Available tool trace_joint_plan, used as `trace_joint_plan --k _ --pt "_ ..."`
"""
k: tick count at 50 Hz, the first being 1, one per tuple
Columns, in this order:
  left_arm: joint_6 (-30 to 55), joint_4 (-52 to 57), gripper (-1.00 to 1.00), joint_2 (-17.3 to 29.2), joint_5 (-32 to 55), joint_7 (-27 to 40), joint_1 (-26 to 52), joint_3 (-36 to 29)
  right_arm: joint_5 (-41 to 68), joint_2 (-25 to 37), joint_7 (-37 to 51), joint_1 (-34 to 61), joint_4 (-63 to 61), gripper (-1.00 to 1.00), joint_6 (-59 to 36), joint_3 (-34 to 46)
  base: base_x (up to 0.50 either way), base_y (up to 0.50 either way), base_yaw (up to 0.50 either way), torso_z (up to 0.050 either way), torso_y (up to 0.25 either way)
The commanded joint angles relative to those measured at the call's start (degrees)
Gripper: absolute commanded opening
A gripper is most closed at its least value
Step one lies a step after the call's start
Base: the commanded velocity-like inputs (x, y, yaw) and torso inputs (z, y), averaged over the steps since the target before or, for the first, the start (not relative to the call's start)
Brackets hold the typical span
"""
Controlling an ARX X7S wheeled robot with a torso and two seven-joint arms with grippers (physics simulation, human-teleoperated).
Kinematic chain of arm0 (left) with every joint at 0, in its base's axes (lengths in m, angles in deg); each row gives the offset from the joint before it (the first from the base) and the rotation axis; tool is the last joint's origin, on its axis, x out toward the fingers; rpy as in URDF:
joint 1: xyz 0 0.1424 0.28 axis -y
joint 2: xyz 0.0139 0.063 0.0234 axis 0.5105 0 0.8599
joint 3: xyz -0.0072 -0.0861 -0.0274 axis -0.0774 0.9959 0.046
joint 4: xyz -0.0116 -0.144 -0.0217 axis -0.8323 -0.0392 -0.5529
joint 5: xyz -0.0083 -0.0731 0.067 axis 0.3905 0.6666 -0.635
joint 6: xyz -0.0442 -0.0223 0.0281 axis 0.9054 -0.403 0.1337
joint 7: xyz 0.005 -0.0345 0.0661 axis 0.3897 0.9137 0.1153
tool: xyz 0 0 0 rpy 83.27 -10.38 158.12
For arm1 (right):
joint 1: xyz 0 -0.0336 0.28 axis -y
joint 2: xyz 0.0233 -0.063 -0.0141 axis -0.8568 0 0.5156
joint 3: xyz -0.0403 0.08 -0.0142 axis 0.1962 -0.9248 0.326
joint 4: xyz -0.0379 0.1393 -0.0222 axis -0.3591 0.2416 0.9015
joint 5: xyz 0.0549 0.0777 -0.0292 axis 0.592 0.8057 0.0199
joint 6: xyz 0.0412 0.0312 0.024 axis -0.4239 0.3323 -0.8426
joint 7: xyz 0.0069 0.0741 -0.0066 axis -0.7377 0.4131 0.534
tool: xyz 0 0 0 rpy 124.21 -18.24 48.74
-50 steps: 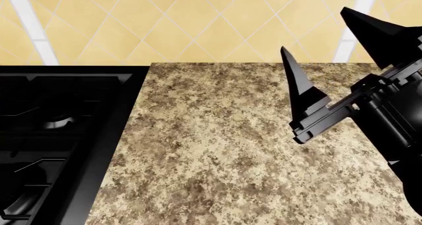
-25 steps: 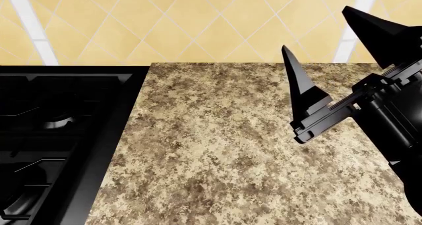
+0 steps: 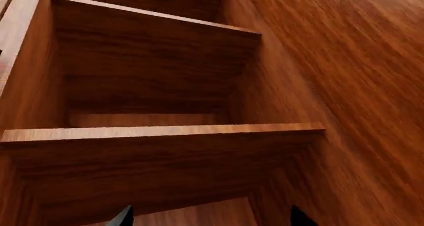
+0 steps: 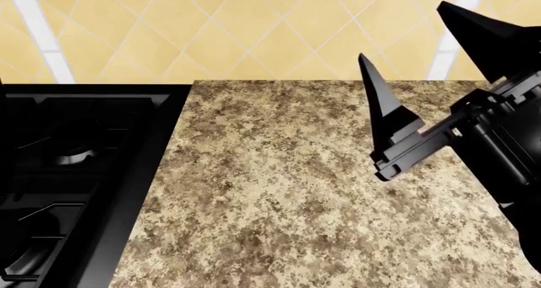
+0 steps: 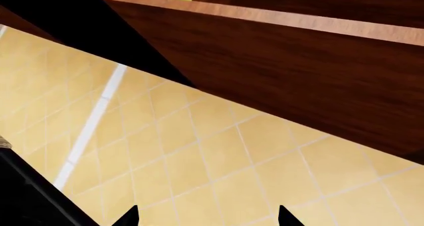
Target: Pick the radish, potato from the counter and place them in the cabinet. Then close the cabinet.
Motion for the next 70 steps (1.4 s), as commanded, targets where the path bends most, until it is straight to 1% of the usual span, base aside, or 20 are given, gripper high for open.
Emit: trace_joint_plan --k 1,6,15,32,39,46,53,65,70 --pt "-2.73 11.26 1.0 2.31 5.77 1.09 -5.34 5.78 0.61 -0.27 0.47 2.28 -0.3 1.0 -1.46 0.95 0.0 0.0 0.0 0.0 0.0" --pt "-2.59 16.93 1.0 3.46 9.19 2.1 -8.01 7.93 0.77 -0.37 0.75 3.13 -0.41 1.0 -1.98 1.25 0.0 0.0 0.0 0.0 0.0" --pt "-2.72 26.9 1.0 5.84 14.83 3.56 -15.07 10.8 0.06 -0.94 1.6 3.98 0.17 1.0 -2.47 1.78 0.0 0.0 0.0 0.0 0.0" --pt "-4.25 39.51 1.0 9.58 20.94 5.37 -24.79 14.7 -0.45 -0.91 3.05 4.82 0.63 1.0 -3.17 1.64 0.0 0.0 0.0 0.0 0.0" --pt "-4.0 42.57 1.0 11.95 23.13 3.68 -28.11 15.01 -0.28 -0.83 3.47 5.28 0.53 1.0 -3.64 1.72 0.0 0.0 0.0 0.0 0.0" --pt "-2.58 44.28 1.0 14.92 22.54 2.78 -31.73 14.02 -0.48 -0.7 4.45 5.89 0.55 1.0 -4.39 1.73 0.0 0.0 0.0 0.0 0.0" --pt "-1.39 45.05 1.0 17.8 19.6 3.08 -37.92 12.59 -0.99 -0.48 5.8 5.99 0.48 1.0 -4.95 1.47 0.0 0.0 0.0 0.0 0.0" --pt "-3.99 46.11 1.0 19.93 13.7 1.02 -50.52 10.77 -2.84 -1.01 6.16 5.1 0.89 1.0 -4.35 2.35 0.0 0.0 0.0 0.0 0.0" --pt "-5.06 45.47 1.0 20.29 11.77 -0.2 -53.7 9.98 -3.48 -1.29 5.97 4.72 1.2 1.0 -3.89 2.73 0.0 0.0 0.0 0.0 0.0"
